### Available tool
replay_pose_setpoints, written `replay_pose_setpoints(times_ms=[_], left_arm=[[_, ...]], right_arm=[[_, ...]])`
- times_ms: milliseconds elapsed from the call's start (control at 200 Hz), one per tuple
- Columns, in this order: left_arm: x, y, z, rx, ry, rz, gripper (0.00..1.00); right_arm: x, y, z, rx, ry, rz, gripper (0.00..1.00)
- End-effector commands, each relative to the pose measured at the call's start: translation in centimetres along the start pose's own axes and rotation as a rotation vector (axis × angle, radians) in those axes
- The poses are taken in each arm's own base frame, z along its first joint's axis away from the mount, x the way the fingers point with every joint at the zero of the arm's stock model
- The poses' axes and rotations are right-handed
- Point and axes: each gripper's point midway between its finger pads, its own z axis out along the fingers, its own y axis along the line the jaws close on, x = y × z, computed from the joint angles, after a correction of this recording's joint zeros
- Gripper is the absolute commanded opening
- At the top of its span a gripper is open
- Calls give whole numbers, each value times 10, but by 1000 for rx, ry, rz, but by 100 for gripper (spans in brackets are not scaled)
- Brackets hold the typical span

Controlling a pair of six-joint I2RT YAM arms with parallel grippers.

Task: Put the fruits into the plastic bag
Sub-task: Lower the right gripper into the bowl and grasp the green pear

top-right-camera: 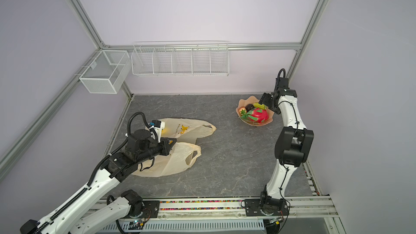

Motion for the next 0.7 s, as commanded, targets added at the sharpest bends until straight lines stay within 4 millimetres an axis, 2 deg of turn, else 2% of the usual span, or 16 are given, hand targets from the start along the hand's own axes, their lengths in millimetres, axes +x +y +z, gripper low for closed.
replay_pose_setpoints(times_ms=[0,145,360,545,695], left_arm=[[-2,2,1,-17,4,-29,0],[-4,3,5,-28,9,-39,0],[-7,4,13,-45,20,-42,0],[-9,3,20,-47,29,-44,0],[-11,3,22,-49,29,-47,0]], right_arm=[[-19,7,17,-58,-7,48,88],[-31,7,50,-80,20,105,88],[-36,5,93,-101,50,180,88],[-34,5,117,-119,69,238,88],[-35,5,128,-124,63,259,88]])
